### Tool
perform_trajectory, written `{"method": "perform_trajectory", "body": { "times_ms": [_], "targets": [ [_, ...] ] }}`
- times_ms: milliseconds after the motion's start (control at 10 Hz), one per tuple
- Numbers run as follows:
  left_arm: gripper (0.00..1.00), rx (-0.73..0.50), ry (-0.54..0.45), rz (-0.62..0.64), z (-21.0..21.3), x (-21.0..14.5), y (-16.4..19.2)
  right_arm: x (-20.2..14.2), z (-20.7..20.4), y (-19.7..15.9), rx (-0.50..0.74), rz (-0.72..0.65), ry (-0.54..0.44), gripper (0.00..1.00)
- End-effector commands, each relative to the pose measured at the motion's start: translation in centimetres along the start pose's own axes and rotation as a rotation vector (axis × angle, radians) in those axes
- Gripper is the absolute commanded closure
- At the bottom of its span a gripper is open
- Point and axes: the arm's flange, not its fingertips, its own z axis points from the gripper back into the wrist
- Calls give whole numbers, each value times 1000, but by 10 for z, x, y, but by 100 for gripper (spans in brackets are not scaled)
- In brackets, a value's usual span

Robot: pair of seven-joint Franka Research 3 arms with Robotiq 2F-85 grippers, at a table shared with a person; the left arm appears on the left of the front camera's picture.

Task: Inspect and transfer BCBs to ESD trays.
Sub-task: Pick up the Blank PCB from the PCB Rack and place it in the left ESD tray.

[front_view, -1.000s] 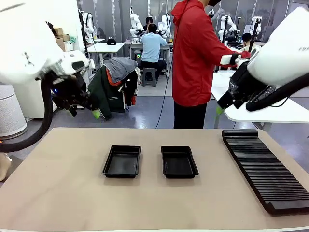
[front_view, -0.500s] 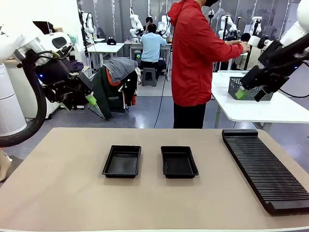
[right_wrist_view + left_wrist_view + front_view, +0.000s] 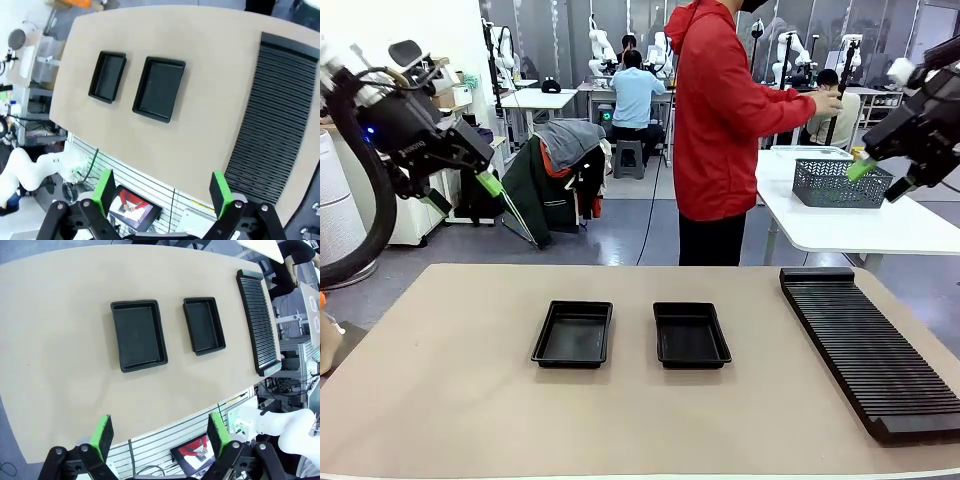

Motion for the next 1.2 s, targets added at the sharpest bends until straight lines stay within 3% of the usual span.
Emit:
{"method": "perform_trajectory", "body": {
  "times_ms": [0,600,1100],
  "targets": [
    [0,-11,-9,23,11,-9,-8,-10,19,-7,21,-60,-45,0],
    [0,29,-28,41,29,-12,-26,-23,61,-40,58,-102,-118,0],
    [0,82,-25,88,44,-20,-29,-24,84,-57,-2,-143,-131,0]
  ]
}}
